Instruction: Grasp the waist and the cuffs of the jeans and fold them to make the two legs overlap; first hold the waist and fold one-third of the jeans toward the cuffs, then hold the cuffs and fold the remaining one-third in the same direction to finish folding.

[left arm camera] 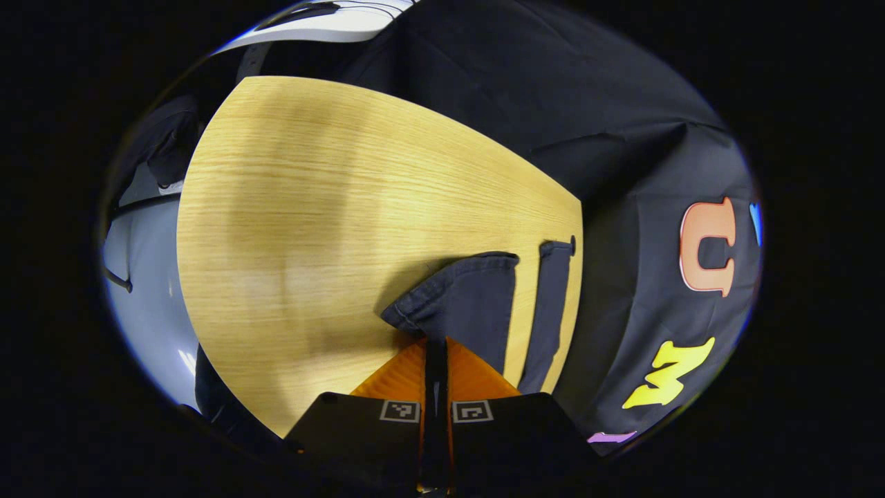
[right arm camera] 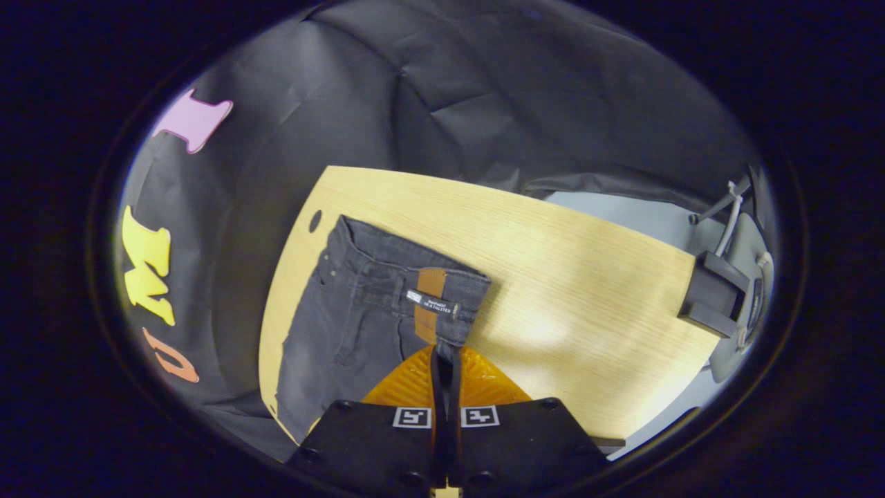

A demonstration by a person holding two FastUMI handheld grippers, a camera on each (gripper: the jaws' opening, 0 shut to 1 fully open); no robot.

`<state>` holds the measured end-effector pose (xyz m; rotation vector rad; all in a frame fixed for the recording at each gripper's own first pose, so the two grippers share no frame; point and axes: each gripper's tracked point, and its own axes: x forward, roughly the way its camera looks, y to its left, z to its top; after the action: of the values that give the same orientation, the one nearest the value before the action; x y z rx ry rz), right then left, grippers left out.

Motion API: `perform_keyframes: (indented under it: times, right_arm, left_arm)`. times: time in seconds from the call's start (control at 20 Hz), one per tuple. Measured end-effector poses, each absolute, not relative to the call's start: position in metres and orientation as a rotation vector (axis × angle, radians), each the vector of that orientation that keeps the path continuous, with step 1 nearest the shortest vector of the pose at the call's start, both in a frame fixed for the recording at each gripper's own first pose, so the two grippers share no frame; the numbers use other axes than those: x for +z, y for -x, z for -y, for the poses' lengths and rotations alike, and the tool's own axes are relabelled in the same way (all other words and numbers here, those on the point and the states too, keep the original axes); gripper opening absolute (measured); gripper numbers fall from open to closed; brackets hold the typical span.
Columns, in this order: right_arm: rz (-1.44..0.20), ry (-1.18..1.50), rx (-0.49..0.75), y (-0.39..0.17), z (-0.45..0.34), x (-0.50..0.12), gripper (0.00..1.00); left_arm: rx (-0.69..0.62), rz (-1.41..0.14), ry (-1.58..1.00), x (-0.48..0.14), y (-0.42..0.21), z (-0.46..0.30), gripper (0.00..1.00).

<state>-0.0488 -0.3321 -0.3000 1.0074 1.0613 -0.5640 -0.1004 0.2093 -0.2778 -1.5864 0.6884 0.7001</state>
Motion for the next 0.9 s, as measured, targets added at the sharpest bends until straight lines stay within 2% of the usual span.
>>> perform_keyframes:
  times: [0.45, 0.65, 0.9]
  right_arm:
    - [-0.964, -1.076, -0.414, -0.039, 0.316, -0.238, 0.00]
    - [-0.904, -1.073, -0.390, -0.085, 0.321, -0.238, 0.01]
    - [-0.847, -1.098, -0.387, -0.147, 0.309, -0.254, 0.01]
  left_arm:
    - [0.652, -0.566, 1.713, -0.204, 0.000, -0.219, 0.03]
    - [0.699, -0.525, 1.714, -0.202, -0.047, -0.233, 0.03]
    - [0.759, -0.545, 1.701, -0.225, -0.096, -0.248, 0.04]
